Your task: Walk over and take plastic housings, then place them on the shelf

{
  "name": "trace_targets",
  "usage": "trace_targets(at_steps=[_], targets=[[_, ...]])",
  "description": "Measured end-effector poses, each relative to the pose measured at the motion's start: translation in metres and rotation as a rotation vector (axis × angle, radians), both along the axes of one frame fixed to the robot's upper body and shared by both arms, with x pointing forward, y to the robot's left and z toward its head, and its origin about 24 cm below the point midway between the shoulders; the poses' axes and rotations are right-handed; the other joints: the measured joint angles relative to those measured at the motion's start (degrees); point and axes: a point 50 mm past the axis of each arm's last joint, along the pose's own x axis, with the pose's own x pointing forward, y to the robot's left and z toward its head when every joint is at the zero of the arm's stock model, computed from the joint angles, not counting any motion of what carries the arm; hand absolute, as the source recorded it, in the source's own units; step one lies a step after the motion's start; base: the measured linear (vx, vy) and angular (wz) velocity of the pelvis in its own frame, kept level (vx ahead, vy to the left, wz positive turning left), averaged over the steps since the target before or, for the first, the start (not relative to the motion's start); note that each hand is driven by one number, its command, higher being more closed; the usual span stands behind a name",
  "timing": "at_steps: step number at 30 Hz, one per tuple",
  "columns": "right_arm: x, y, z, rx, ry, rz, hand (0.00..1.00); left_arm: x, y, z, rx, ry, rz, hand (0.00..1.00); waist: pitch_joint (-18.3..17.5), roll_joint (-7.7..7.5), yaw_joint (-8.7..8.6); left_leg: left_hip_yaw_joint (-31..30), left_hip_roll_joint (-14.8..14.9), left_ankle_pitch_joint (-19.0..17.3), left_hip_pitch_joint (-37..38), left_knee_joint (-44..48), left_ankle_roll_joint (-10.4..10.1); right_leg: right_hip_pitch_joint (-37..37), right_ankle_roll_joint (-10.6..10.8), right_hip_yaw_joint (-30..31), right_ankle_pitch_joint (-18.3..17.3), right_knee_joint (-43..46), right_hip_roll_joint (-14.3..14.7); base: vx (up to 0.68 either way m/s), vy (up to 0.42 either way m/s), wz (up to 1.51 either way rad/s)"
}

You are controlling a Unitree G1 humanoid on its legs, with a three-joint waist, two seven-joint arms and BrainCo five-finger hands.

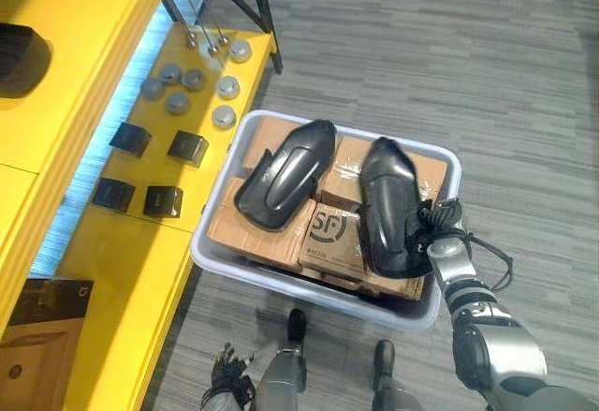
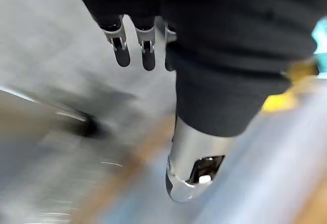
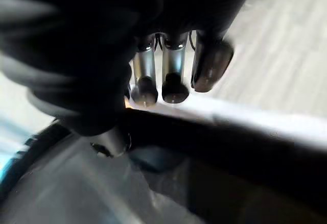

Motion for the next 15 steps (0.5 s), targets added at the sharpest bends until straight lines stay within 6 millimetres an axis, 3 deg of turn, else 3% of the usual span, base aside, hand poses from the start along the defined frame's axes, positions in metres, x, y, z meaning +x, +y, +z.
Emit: trace_targets(at_steps=[3, 7, 10, 13, 15], targets=[[-0.015, 0.003, -0.004, -0.110, -0.046, 0.028, 1.00, -0.003, 0.012, 0.038, 0.085, -0.143, 0.134, 0.00, -1.50, -0.11, -0.33, -0.38, -0.46, 0.49, 2.21, -2.28, 0.03, 2.38, 0.00, -0.80, 0.00, -1.59, -0.27, 0.03, -0.024, 0.12], [-0.040, 0.004, -0.043, -0.186, 0.038, 0.041, 1.00, -0.016, 0.019, 0.090, 0.302, -0.288, 0.265, 0.00, -4.01, -1.13, -0.61, -0.42, -0.98, 1.19, 6.28, -5.55, -0.13, 6.13, 0.03, -1.25, 0.02, -3.69, -0.59, 0.06, -0.015, 0.08], [-0.053, 0.011, -0.066, -0.192, 0.099, 0.061, 1.00, -0.018, 0.005, 0.127, 0.430, -0.419, 0.272, 0.00, -7.42, -1.98, -1.66, -0.87, -1.20, 1.61, 8.43, -7.67, -0.35, 8.30, 0.07, -2.70, 0.04, -4.79, -0.71, 0.07, -0.017, 0.14], [-0.058, 0.020, -0.064, -0.209, 0.053, 0.108, 1.00, -0.020, -0.020, 0.164, 0.495, -0.597, 0.220, 0.00, -9.86, -2.53, -2.68, -0.84, -1.25, 2.65, 10.69, -10.46, -0.33, 9.29, 0.19, -2.97, 0.11, -4.80, -0.85, 0.05, -0.003, 0.04], [-0.057, 0.028, -0.056, -0.222, 0.010, 0.139, 1.00, -0.018, -0.038, 0.175, 0.495, -0.666, 0.153, 0.00, -11.10, -2.54, -3.13, -0.76, -1.24, 3.30, 12.34, -12.15, -0.31, 10.06, 0.38, -3.44, 0.22, -4.80, -0.99, 0.02, 0.005, 0.01]])
